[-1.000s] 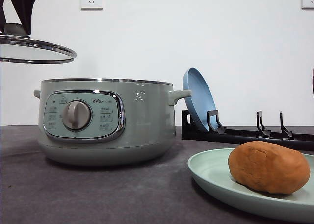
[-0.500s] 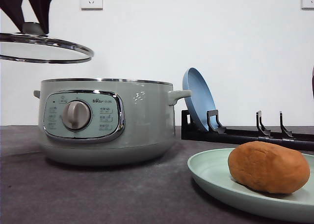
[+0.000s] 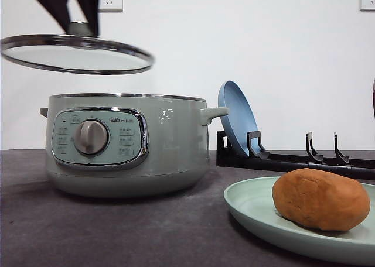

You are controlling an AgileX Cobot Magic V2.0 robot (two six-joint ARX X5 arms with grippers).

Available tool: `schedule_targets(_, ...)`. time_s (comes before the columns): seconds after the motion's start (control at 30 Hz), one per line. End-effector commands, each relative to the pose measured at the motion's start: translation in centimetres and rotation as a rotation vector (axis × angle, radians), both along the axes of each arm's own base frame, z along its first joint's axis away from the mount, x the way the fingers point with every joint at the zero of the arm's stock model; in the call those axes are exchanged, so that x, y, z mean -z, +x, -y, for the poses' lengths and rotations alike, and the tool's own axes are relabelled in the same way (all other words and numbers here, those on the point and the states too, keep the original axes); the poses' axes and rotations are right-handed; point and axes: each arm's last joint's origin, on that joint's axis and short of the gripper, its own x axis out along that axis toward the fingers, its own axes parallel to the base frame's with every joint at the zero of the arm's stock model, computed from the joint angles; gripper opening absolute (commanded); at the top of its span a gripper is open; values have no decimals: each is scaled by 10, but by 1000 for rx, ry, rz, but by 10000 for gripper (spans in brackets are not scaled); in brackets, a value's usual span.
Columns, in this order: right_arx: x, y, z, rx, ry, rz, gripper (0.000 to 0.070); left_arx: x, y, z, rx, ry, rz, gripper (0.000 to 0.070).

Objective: Transfer potato from steamer to green plate

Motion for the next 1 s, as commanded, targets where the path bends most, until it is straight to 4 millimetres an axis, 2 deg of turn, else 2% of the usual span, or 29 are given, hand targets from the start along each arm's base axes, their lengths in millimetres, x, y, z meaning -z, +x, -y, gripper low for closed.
schedule_targets(0.0,-4,-1,1,4,15,10,561,-11,-5,11,30,-21,49,10)
schedule_targets(0.2,-4,-1,1,7,14,10,561,-11,-18,43,131,-21,49,10)
schedule_targets(0.33,-4,-1,1,7,14,10,561,-10,-24,54,171,-19,50,10)
schedule_targets(0.97,-4,-1,1,15,27,0,561,8,-19,60,179,-2,8,10)
